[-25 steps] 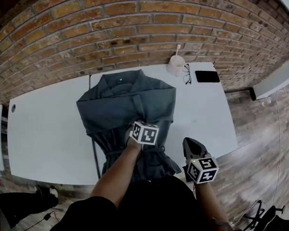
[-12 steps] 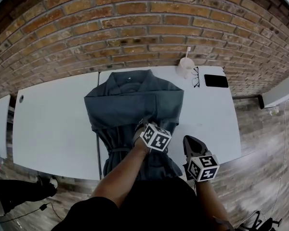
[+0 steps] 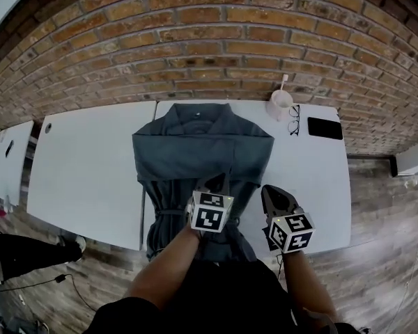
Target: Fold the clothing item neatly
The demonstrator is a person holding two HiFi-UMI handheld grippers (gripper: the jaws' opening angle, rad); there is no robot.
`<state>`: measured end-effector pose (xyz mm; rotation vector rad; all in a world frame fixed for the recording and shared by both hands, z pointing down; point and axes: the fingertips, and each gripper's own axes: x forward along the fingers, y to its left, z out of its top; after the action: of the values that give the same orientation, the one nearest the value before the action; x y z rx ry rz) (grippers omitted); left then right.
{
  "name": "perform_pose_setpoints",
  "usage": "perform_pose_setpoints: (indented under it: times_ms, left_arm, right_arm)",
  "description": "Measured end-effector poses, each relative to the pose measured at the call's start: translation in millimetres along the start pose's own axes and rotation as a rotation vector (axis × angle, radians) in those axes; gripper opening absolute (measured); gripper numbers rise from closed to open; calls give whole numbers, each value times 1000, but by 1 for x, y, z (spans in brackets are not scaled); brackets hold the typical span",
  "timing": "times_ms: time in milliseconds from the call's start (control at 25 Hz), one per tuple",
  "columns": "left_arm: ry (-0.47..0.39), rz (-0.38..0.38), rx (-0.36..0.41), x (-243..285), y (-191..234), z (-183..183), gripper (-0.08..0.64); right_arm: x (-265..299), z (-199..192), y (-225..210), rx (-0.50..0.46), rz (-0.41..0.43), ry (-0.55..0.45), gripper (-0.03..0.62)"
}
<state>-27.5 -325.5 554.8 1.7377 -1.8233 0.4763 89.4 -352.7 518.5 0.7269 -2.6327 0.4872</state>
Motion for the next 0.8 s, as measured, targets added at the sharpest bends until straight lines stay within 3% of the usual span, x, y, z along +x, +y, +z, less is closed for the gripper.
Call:
perform_pose_setpoints:
  times_ms: [200,360,480,600,800]
  left_arm:
    - [-70,132,-71,-43,71,27,-2]
    - [-75,209,22,-70,127,45,-2]
    - [-29,220,101,-75,171,55,-2]
    - [7,199,128,-67,211,70,-2]
    - [69,139,211,-19,263,93,3]
  right_arm:
    - [41,39,7,-99,97,-7,2]
    - [70,82,21,-210,169,-18,2]
    - [96,109,31,-250,215,-7,2]
    - [129,119,29,-247,241,62,2]
    - [187,122,-4,-240,187,184,2]
